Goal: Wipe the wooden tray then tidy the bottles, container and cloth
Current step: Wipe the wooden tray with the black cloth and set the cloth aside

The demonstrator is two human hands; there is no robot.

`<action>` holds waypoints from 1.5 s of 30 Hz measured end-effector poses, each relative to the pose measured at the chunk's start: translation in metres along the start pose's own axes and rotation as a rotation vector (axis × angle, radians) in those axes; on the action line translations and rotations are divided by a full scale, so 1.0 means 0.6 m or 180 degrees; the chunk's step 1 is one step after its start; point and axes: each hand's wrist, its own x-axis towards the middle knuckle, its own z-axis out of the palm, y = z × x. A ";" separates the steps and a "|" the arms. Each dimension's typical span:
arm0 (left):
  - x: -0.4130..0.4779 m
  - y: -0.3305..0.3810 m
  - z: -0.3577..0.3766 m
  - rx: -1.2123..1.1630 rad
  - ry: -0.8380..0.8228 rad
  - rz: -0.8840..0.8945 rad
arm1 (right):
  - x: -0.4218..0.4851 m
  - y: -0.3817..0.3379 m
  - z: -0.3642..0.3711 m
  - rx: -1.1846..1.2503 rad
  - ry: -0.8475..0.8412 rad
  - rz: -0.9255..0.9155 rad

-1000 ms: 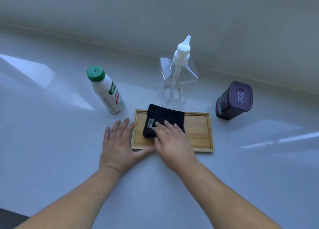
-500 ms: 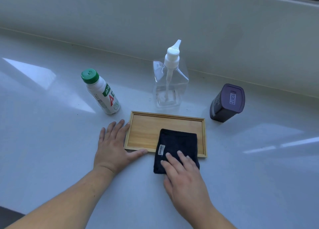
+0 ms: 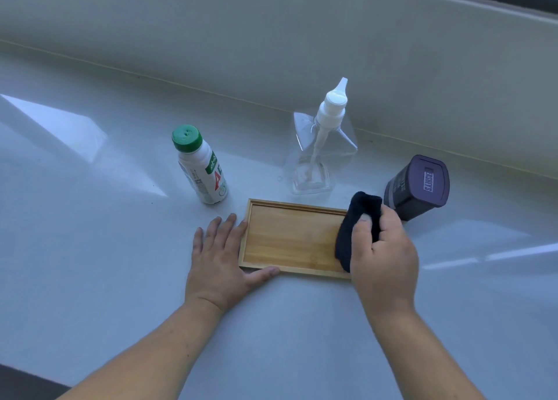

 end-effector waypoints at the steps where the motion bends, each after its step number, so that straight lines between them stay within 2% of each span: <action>1: 0.000 -0.001 0.001 0.0006 0.0010 0.0014 | 0.001 -0.001 0.013 -0.0237 -0.0112 -0.0201; 4: 0.003 -0.003 0.002 -0.0010 0.0026 0.0043 | -0.015 -0.005 0.085 -0.1015 -0.1177 -0.0382; 6: 0.003 -0.003 0.001 -0.0025 0.0000 0.0071 | -0.036 -0.025 0.132 -0.1223 -0.1468 -0.0536; 10: 0.005 -0.010 0.004 0.0018 -0.0118 0.0099 | -0.053 -0.081 0.209 -0.1189 -0.1388 -0.1162; 13: 0.005 -0.012 0.005 -0.0031 -0.0100 0.0097 | -0.045 -0.095 0.223 -0.1100 -0.1381 -0.1164; 17: 0.004 -0.010 0.008 -0.0089 0.0029 0.0084 | -0.029 -0.075 0.211 -0.1207 -0.1298 -0.1541; 23: 0.005 -0.013 0.011 -0.0091 0.0035 0.0099 | -0.036 -0.092 0.222 -0.1553 -0.1179 -0.1420; 27: 0.004 -0.011 0.011 -0.0028 0.0072 0.0028 | 0.003 -0.041 0.152 -0.2156 -0.1446 -0.0924; 30: 0.003 -0.008 0.011 0.0005 0.0080 -0.0008 | 0.031 0.007 0.092 -0.1652 -0.1157 -0.0431; 33: 0.003 -0.007 0.010 0.0020 0.0065 -0.0004 | -0.004 0.002 0.054 -0.1522 -0.1108 -0.0866; 34: 0.002 -0.007 0.010 0.0016 0.0076 -0.0003 | -0.031 0.003 0.044 -0.1563 -0.1100 -0.1210; 36: 0.002 -0.006 0.010 0.0045 0.0094 0.0000 | -0.099 0.019 0.026 -0.1861 -0.1413 -0.1808; 38: 0.002 -0.006 0.011 0.0088 0.0098 0.0005 | -0.164 0.040 0.015 -0.2016 -0.1678 -0.1907; 45: 0.002 -0.006 0.010 0.0134 0.0023 -0.0008 | -0.320 0.074 0.024 -0.1885 -0.1560 -0.2204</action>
